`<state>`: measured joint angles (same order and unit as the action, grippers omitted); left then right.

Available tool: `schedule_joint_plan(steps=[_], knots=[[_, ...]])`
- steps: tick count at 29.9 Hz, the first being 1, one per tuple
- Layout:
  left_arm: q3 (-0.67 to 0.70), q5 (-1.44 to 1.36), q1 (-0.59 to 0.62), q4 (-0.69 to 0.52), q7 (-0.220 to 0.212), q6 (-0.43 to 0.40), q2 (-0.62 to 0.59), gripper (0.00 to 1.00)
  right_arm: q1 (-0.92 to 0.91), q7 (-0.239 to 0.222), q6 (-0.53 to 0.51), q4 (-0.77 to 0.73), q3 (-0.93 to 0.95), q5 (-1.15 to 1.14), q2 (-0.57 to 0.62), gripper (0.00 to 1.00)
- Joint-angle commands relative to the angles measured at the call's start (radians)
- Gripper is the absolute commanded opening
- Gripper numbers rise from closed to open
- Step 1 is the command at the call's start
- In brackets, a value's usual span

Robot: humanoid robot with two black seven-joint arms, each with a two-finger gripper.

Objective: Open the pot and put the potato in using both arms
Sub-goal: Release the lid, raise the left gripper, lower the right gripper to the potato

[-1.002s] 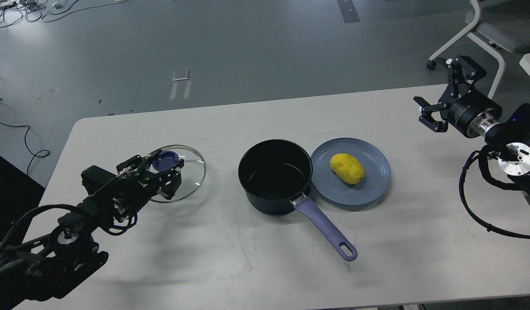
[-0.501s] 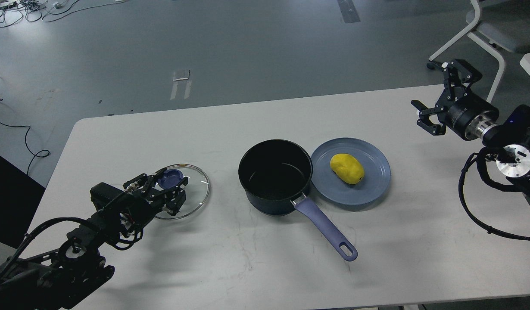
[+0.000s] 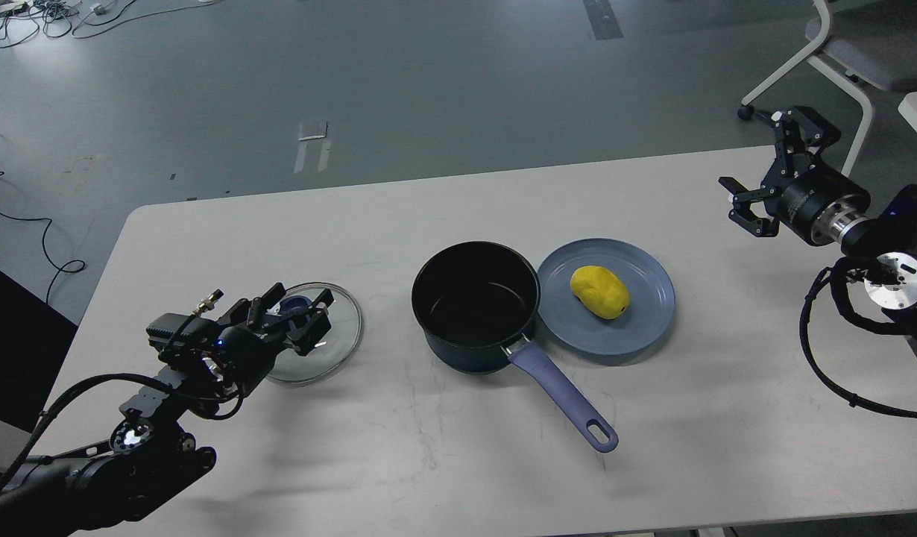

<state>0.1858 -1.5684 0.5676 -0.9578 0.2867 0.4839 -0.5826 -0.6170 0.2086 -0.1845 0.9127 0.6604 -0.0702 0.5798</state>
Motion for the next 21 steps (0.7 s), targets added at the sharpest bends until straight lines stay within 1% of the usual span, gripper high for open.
schedule_joint_plan(steps=[1, 2, 3, 4, 6, 7, 8, 10, 11, 13, 14, 15, 16, 17, 19, 20, 21], knots=[[0.018, 0.089, 0.035, -0.117, 0.006, -0.05, -0.067, 0.99, -0.01, 0.003, -0.004, 0.012, -0.014, -0.078, 0.003, 1.0], [0.02, 0.118, 0.052, -0.142, 0.006, -0.059, -0.08, 0.99, -0.015, 0.008, -0.004, 0.018, -0.025, -0.123, 0.003, 1.0], [0.021, 0.198, 0.095, -0.183, 0.006, -0.073, -0.095, 0.99, -0.029, 0.017, -0.004, 0.037, -0.051, -0.237, 0.003, 1.0], [0.027, 0.306, 0.147, -0.211, 0.006, -0.09, -0.098, 0.99, -0.041, 0.037, -0.004, 0.067, -0.079, -0.372, 0.006, 1.0], [0.04, 0.436, 0.199, -0.225, 0.006, -0.111, -0.098, 0.99, -0.05, 0.067, -0.004, 0.106, -0.103, -0.515, 0.012, 1.0], [0.053, 0.571, 0.25, -0.226, 0.006, -0.138, -0.091, 0.99, -0.053, 0.096, 0.0, 0.147, -0.126, -0.66, 0.02, 1.0], [0.058, 0.644, 0.277, -0.226, 0.005, -0.154, -0.086, 0.99, -0.056, 0.103, 0.002, 0.164, -0.14, -0.731, 0.026, 1.0], [0.081, 0.923, 0.377, -0.225, -0.006, -0.232, -0.06, 0.99, -0.073, 0.109, 0.004, 0.198, -0.203, -0.979, 0.048, 1.0], [0.09, 0.988, 0.394, -0.22, -0.008, -0.252, -0.053, 0.99, -0.084, 0.11, 0.007, 0.198, -0.22, -1.026, 0.051, 1.0], [0.11, 1.091, 0.416, -0.213, -0.015, -0.283, -0.039, 0.99, -0.101, 0.12, 0.016, 0.196, -0.258, -1.104, 0.052, 1.0], [0.127, 1.166, 0.42, -0.21, -0.029, -0.295, -0.022, 0.99, -0.115, 0.135, 0.033, 0.195, -0.307, -1.173, 0.057, 1.0], [0.147, 1.206, 0.42, -0.21, -0.052, -0.295, -0.008, 0.99, -0.128, 0.149, 0.058, 0.193, -0.361, -1.232, 0.063, 1.0], [0.156, 1.212, 0.42, -0.21, -0.064, -0.295, -0.002, 0.99, -0.141, 0.153, 0.072, 0.192, -0.39, -1.261, 0.065, 1.0], [0.175, 1.223, 0.413, -0.21, -0.087, -0.295, 0.004, 0.99, -0.168, 0.167, 0.101, 0.189, -0.445, -1.316, 0.065, 1.0], [0.196, 1.229, 0.407, -0.21, -0.106, -0.297, 0.006, 0.99, -0.193, 0.19, 0.129, 0.183, -0.501, -1.356, 0.061, 1.0], [0.22, 1.238, 0.396, -0.208, -0.124, -0.297, 0.007, 0.99, -0.217, 0.209, 0.155, 0.163, -0.549, -1.382, 0.055, 0.99], [0.248, 1.263, 0.378, -0.208, -0.139, -0.297, 0.007, 0.99, -0.237, 0.216, 0.177, 0.14, -0.591, -1.395, 0.054, 0.98]])
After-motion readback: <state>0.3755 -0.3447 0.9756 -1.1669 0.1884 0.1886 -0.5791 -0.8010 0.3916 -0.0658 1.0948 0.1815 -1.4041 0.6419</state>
